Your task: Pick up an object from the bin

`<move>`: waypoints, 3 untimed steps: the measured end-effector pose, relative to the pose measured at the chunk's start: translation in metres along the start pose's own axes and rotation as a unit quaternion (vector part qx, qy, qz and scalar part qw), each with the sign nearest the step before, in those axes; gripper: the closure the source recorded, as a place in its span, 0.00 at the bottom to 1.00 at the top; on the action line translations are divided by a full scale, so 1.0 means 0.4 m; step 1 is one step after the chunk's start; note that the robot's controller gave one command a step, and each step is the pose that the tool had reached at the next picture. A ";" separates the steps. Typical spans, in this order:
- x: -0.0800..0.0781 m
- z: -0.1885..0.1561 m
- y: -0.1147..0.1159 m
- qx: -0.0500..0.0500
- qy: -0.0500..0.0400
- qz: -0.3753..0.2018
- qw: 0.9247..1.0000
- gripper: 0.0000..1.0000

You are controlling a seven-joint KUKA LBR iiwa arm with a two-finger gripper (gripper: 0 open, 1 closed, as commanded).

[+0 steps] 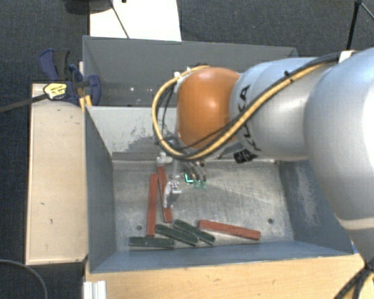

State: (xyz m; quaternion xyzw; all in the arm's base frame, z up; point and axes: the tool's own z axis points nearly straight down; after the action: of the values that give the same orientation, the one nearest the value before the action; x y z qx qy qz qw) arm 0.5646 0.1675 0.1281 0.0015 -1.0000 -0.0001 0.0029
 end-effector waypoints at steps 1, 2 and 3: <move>-0.006 -0.011 -0.002 -0.001 -0.004 0.002 1.000 0.00; 0.062 0.020 0.045 0.000 -0.004 -0.167 0.986 0.00; 0.033 -0.019 0.056 0.000 -0.004 -0.240 0.971 0.00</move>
Offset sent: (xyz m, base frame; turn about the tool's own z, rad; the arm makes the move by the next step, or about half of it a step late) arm -0.0418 0.0292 -0.0164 -0.5368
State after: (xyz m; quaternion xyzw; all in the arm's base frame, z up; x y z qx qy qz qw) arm 0.5514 0.1898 0.1358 0.2416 -0.9704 -0.0005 -0.0014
